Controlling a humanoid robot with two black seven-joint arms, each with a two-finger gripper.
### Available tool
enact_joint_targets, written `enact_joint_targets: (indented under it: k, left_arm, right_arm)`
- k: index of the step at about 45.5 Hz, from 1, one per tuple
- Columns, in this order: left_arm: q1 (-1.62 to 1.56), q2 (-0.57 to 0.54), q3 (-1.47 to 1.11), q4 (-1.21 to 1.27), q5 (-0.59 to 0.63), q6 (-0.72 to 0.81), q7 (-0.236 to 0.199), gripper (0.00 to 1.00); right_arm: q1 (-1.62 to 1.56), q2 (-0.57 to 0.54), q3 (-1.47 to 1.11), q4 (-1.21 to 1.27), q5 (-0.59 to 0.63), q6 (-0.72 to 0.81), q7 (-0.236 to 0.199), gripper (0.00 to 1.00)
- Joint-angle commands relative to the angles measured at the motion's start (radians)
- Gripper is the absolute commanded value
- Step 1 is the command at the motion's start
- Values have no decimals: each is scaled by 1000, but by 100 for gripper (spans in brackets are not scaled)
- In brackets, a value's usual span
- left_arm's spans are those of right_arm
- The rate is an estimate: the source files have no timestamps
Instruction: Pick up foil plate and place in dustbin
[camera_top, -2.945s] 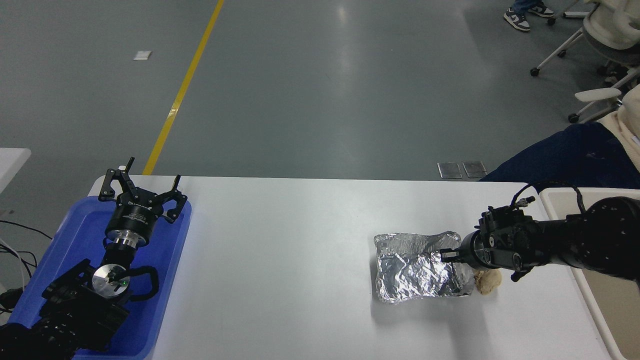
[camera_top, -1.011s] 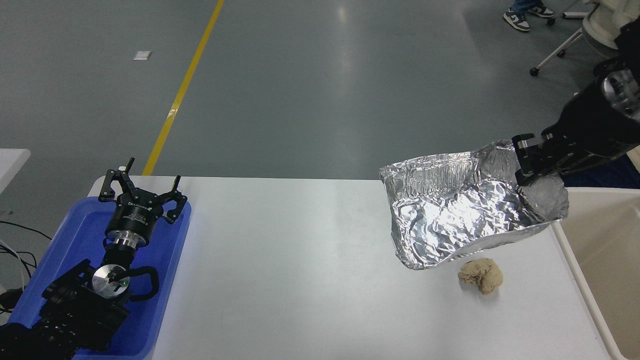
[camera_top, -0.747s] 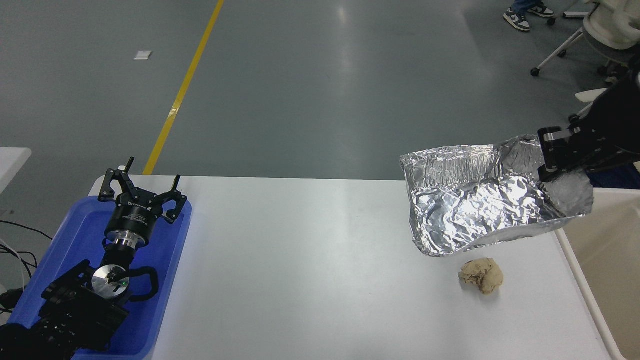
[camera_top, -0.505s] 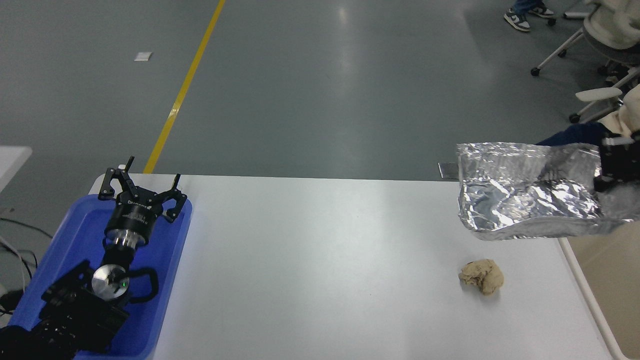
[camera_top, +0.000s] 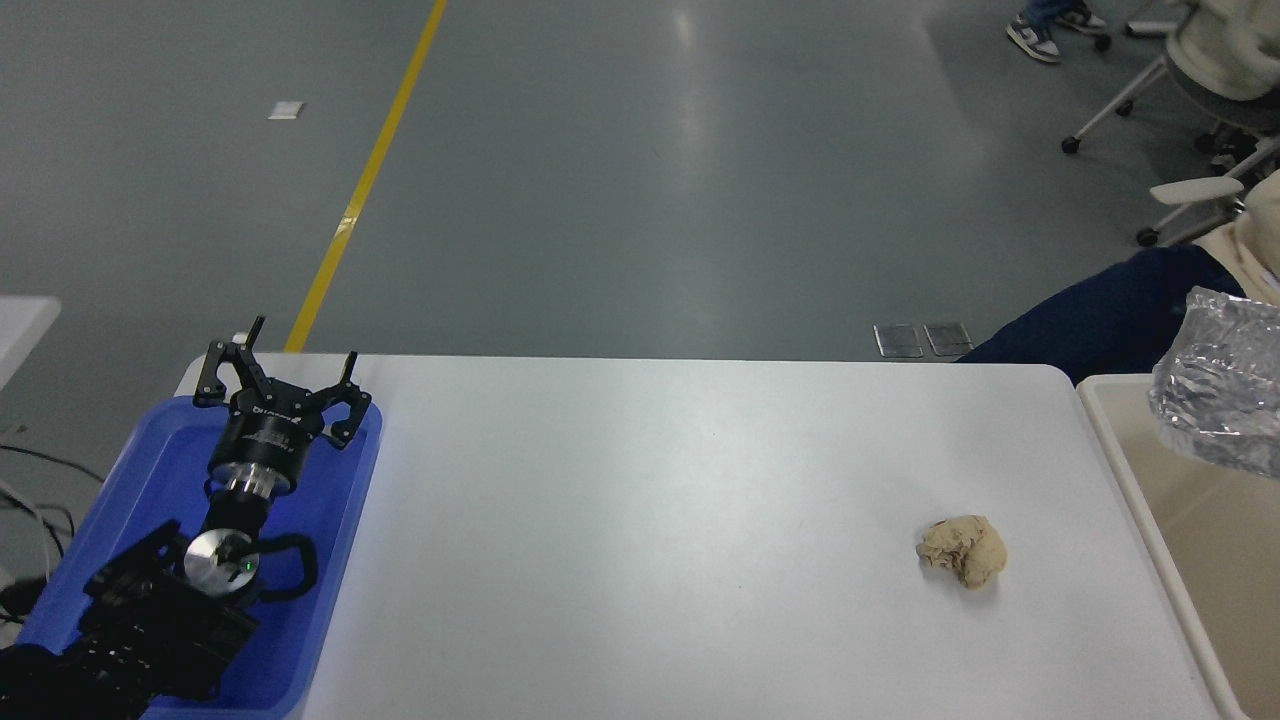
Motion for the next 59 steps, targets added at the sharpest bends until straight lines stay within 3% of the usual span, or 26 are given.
enact_joint_targets:
  k: [1,10,18,40,59]
  left_arm:
    - [0,0,0,-1,1,0,0,100]
    - [0,0,0,0,1,0,0,100]
    - [0,0,0,0,1,0,0,100]
    - [0,-1,0,0,1,0,0,100]
    - [0,-1,0,-1,1,0,0,100]
  right_arm:
    - [-444,-81,308,-165,-3,-181,1,0]
    - [-883,-64,644,-238,10,-415,4,0]
    - [-1103,53,791,-392,11,-549,4,0]
    - [-1483,406,1087,-890,28,-664,3,0]
    - [-1560,507,1118,-972,28,-797,3,0]
